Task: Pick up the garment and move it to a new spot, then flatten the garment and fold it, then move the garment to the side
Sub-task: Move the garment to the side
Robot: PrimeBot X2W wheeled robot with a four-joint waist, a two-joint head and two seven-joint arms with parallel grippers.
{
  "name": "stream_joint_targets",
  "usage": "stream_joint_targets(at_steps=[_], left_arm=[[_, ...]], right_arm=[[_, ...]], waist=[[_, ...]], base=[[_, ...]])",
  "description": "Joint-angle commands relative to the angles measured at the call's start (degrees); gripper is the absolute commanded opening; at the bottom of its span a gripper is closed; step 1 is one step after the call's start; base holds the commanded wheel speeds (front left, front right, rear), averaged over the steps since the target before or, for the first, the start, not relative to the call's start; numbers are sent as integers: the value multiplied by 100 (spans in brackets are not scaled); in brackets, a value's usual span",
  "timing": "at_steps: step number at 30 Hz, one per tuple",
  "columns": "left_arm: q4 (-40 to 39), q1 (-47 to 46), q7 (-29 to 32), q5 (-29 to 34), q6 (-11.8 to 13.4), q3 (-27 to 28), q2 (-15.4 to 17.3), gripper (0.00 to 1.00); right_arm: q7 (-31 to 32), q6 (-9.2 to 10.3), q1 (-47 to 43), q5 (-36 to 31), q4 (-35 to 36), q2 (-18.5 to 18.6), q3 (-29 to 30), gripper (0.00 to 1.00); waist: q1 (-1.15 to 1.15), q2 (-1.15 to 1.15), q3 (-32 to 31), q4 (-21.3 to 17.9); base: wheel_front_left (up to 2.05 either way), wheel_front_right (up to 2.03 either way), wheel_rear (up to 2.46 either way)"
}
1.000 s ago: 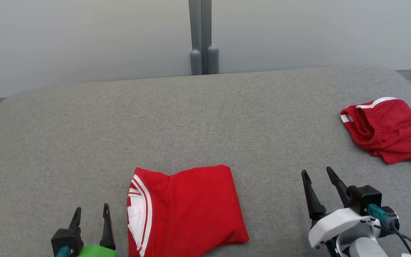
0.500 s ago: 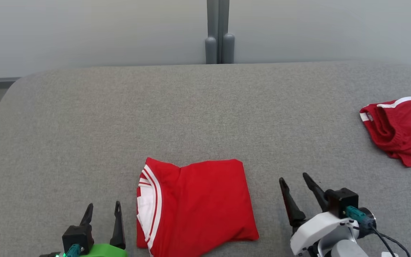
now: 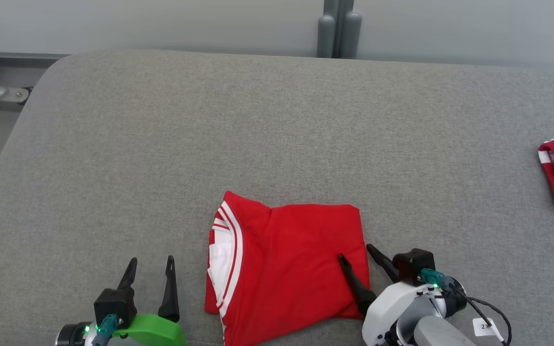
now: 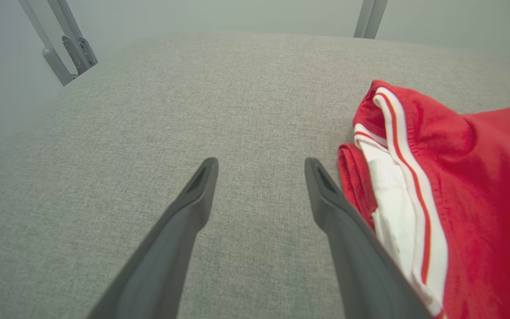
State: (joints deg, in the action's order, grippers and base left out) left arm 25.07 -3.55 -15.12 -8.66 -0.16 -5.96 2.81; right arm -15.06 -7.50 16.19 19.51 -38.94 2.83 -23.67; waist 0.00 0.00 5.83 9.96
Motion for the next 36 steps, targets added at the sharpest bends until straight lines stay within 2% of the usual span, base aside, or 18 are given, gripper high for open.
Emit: stream_joint_targets(at_steps=[1,7,9,10,17,24,25,30,36], left_arm=[[4,-87,2,-35,22,-16,21,100],[21,-95,2,-45,14,-44,20,100],[22,-76,2,-46,20,-31,20,100],[25,-60,2,-40,21,-22,20,100],[34,120,2,-34,7,86,19,100],[-4,184,2,15,-46,186,20,100],[-4,184,2,15,-46,186,20,100],[-62,150,2,-77,-52,149,19,100],[-133,-30,2,-46,-70,60,20,100]], right_arm=[[-11,3,88,13,-101,19,-27,100],[4,4,255,238,-768,20,-234,100],[4,4,271,329,-809,16,-332,27],[4,4,291,369,-769,17,-321,0],[-11,8,168,163,-482,38,253,0],[-11,8,-24,-141,-246,51,973,0],[-11,8,-24,-141,-246,51,973,0],[-11,8,-91,-283,-120,37,1291,0],[-11,8,-80,-348,-75,28,1350,0]], waist=[[0,0,69,121],[0,0,56,213],[0,0,31,208],[0,0,12,196],[0,0,-249,-96],[0,0,-419,-830],[0,0,-419,-830],[0,0,-407,-1546],[0,0,-251,-2372]], base=[[0,0,0],[0,0,0],[0,0,0],[0,0,0],[0,0,0],[0,0,0],[0,0,0],[0,0,0],[0,0,0]])
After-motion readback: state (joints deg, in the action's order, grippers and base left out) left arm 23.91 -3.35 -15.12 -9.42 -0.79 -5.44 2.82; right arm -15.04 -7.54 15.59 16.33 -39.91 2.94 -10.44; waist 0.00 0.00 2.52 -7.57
